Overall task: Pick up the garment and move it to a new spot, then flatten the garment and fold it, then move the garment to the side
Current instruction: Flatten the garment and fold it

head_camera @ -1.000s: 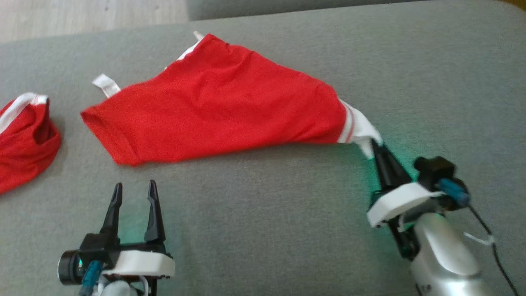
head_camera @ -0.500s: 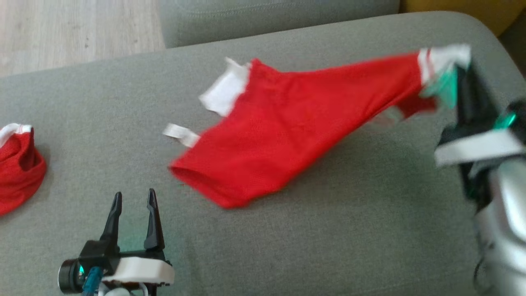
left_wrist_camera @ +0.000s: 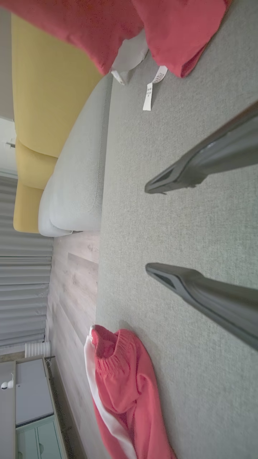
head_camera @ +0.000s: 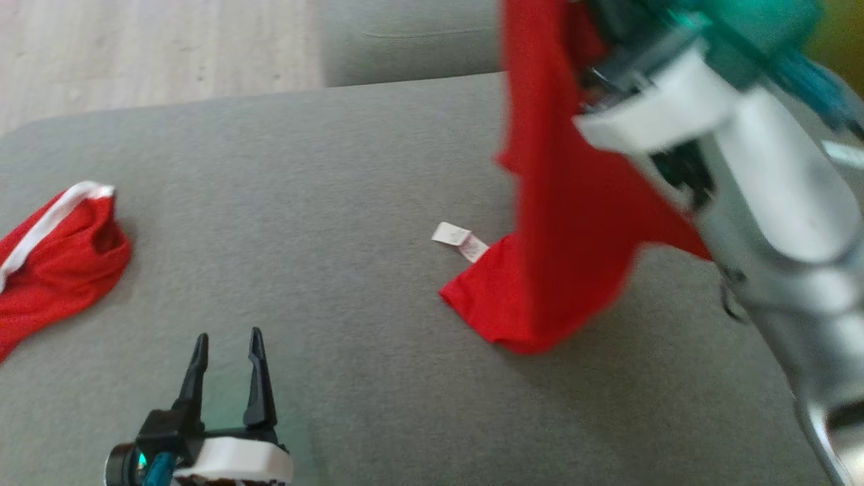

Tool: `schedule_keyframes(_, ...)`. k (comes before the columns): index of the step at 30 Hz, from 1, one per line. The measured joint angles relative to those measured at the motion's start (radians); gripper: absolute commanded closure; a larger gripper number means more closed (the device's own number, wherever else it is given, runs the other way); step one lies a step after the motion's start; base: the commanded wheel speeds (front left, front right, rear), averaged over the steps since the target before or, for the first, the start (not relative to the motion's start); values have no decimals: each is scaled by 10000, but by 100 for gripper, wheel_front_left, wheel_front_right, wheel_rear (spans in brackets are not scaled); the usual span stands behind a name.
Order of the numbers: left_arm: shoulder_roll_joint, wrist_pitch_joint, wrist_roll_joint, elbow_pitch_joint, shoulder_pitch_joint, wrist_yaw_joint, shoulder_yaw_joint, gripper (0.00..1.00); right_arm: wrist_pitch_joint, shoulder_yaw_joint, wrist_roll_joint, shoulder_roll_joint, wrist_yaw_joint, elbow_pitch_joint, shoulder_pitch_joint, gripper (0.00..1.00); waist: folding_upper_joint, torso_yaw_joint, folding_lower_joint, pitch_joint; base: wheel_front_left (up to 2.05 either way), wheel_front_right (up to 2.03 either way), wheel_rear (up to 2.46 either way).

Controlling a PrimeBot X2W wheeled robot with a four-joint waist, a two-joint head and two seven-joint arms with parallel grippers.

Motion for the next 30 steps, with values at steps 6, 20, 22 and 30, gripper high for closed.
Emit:
schedule_keyframes(6,0,0,-35,19,5,2,-157,0,-211,552,186,1078,0,746,-2365,100,0,689,0,-47,0,0,0)
schedule_keyframes(20,2,0,-196,-10,53,100,-259,0,-263,-872,-495,261,0,4232,-737,100,0,859,2,317,0,0,0)
schedule_keyframes(22,2,0,-194,-8,48,92,-267,0,-263,-1264,-623,-169,0,5020,139,100,0,767,1,410,0,0,0)
schedule_keyframes(30,2,0,-161,0,-72,86,-244,0,-280,-3035,-826,-499,0,6604,2228,0,0,273,1,574,0,0,0)
